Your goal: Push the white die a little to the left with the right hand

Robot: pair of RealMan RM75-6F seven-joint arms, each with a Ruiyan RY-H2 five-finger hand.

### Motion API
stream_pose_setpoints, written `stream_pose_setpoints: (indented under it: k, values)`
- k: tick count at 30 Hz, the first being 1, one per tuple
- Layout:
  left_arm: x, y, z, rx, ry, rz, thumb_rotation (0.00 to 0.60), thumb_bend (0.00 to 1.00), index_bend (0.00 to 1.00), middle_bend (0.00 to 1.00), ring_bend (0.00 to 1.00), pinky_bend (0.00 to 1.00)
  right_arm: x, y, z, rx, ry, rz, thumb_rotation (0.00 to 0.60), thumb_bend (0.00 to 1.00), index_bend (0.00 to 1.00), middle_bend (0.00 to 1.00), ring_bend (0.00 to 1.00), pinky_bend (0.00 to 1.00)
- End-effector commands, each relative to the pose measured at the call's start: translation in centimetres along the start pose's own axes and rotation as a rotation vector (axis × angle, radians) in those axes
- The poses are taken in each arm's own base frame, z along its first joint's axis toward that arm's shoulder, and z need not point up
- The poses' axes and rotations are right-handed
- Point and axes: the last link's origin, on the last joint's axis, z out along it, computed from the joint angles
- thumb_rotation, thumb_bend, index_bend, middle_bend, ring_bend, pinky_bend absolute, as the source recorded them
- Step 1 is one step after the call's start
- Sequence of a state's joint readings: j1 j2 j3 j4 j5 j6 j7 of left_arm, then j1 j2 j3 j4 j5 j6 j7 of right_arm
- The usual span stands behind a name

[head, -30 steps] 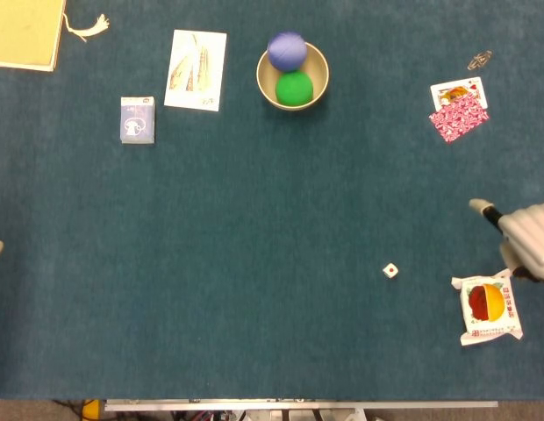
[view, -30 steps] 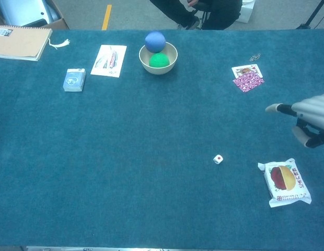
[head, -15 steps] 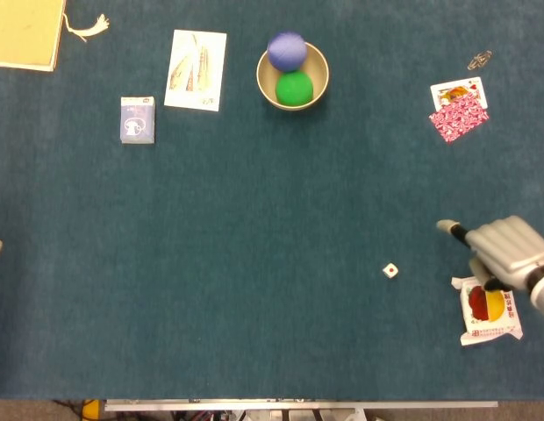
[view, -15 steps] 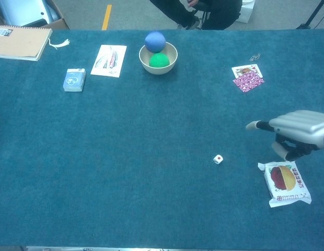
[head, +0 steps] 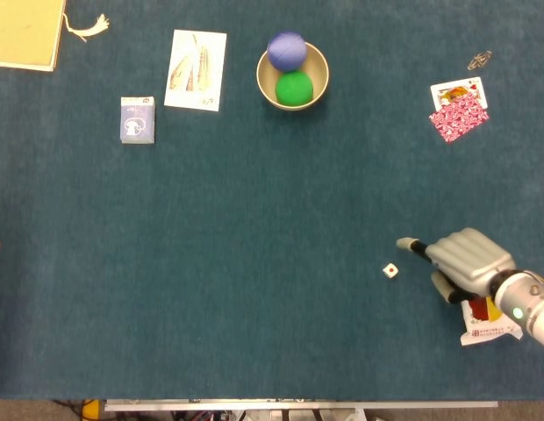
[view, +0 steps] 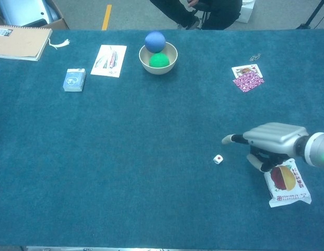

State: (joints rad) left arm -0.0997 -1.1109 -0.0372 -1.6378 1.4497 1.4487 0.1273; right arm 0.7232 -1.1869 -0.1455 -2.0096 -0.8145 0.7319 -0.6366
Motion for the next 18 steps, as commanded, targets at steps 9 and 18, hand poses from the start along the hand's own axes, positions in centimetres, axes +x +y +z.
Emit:
stream_pose_setpoints:
  k: [9, 18]
  values:
    - [0.0, -0.1, 0.0, 0.003, -0.001, 0.003, 0.6, 0.02, 0.4, 0.16, 0.08, 0.29, 0.3, -1.4, -0.1, 0.057, -0.018, -0.001, 0.6, 0.65, 0.02, 0.9, 0.97, 1.0]
    - [-0.2, -0.1, 0.1, 0.005, -0.005, 0.012, 0.6, 0.02, 0.4, 0.16, 0.08, 0.29, 0.7, -1.6, -1.3, 0.04, -0.014, -0.021, 0.6, 0.65, 0.05, 0.9, 0.97, 1.0]
